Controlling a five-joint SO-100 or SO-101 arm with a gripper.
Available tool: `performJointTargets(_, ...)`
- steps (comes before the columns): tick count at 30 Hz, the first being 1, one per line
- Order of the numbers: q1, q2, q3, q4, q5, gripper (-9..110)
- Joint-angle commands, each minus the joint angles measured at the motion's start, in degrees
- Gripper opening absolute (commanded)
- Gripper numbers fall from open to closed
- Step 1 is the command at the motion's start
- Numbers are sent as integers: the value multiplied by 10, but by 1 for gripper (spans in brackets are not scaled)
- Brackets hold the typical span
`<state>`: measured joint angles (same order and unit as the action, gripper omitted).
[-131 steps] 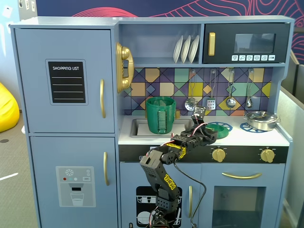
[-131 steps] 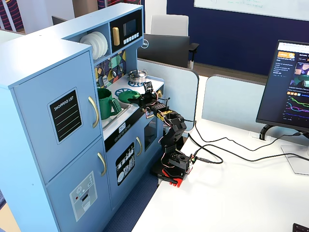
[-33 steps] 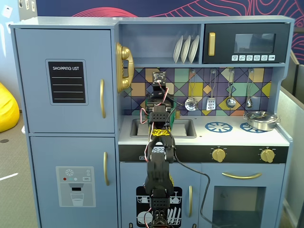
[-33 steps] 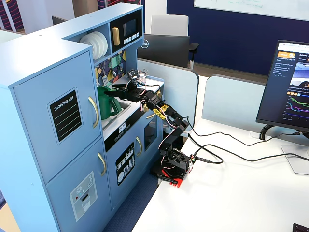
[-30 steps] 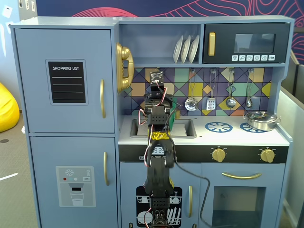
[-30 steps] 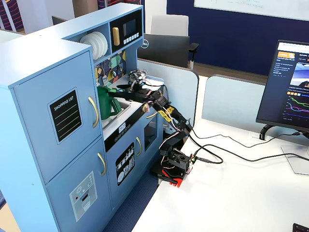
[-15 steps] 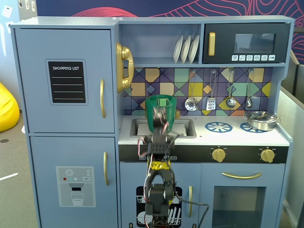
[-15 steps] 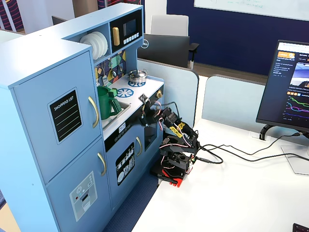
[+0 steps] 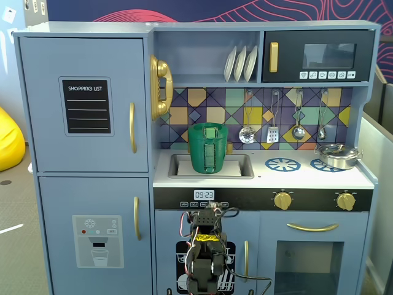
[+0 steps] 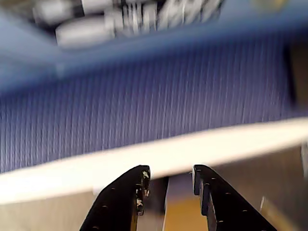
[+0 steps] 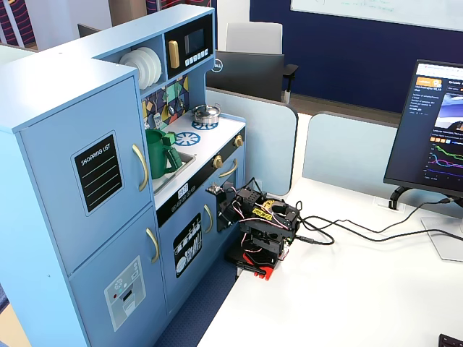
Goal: Pick up the lid from the counter and put it on the green recipient
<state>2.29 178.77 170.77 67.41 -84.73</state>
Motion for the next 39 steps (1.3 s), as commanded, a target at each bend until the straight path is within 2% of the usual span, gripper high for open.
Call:
performJointTargets(1,1,27,9,71,-10,0)
performJointTargets(10,10,33,10,201,-54,1)
performJointTargets(13,7,33,10,204,-16,1)
performJointTargets(39,9,33,10,204,-18,2)
